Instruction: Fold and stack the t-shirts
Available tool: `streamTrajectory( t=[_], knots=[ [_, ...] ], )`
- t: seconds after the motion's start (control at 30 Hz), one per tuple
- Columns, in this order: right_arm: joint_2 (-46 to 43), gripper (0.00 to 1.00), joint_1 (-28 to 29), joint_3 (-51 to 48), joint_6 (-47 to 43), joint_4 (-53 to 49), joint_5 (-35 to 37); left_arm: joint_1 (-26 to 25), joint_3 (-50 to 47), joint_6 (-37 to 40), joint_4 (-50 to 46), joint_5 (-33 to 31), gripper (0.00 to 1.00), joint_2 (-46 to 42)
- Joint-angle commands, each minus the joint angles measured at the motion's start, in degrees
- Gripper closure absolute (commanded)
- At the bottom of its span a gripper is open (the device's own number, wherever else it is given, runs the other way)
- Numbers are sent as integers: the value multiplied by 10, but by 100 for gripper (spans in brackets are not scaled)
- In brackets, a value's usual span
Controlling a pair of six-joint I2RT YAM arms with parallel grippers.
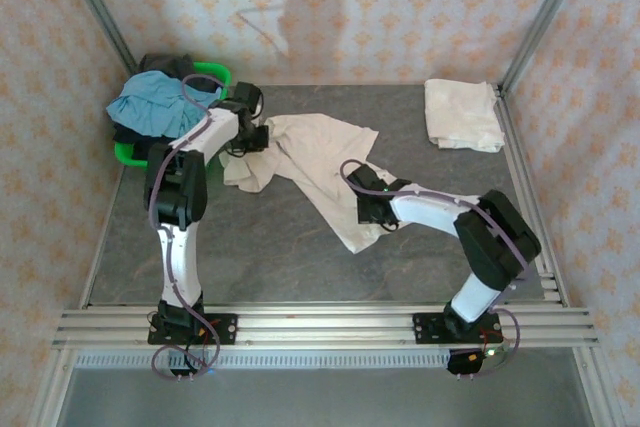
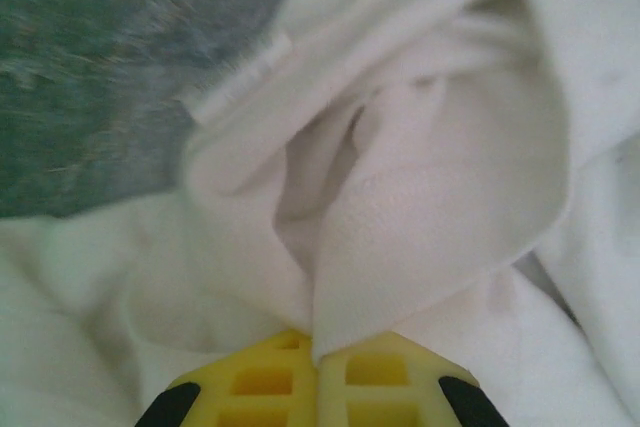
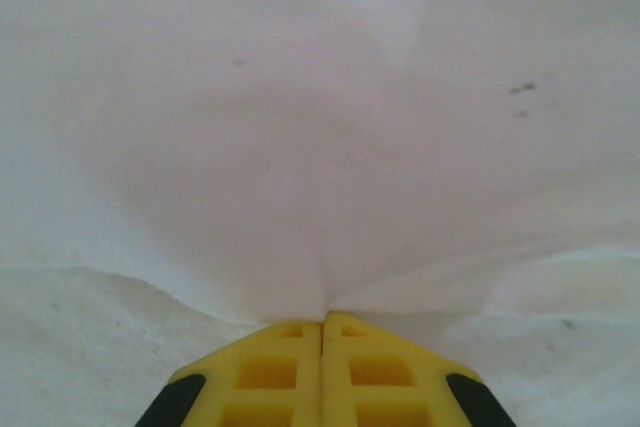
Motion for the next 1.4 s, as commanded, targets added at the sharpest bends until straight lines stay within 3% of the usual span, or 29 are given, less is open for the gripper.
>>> streamTrajectory(
  t=[0.0,0.27,0.33,0.43,0.5,0.6,0.67,0.77,0.87,0.97,1.2,1.37],
  knots=[
    [-80,100,-25,21,-20,-67,78,20,-21,1,-28,-6,100,-118],
    [-214,100,-102,74,-97,-95,115,46,-81,-13,-44,-74,100,-258],
    [-219,100,-143,92,-104,-83,94,59,-79,-20,-37,-76,100,-245],
    [-182,99,-184,124,-131,-44,70,79,-5,-25,-65,-61,99,-159],
    [-127,93,-196,172,-143,-61,79,83,79,-22,-119,-48,80,-72],
    [-55,83,-196,248,-129,-149,72,82,120,-14,-147,-23,66,-25],
    [-54,74,-194,227,-117,-143,57,81,56,-16,-103,-24,48,-64],
    [-87,66,-196,146,-99,-101,24,80,-30,-22,-63,-27,32,-133],
    [-105,57,-196,86,-80,-61,-11,59,-132,-31,-30,-34,28,-202],
    [-85,47,-200,68,-64,-36,5,30,-238,-58,9,-56,23,-251],
    [32,42,-225,150,-64,-34,15,-16,-358,-98,77,-45,24,-274],
    [105,39,-253,213,-55,-30,11,-42,-386,-113,119,-29,23,-236]
  ],
)
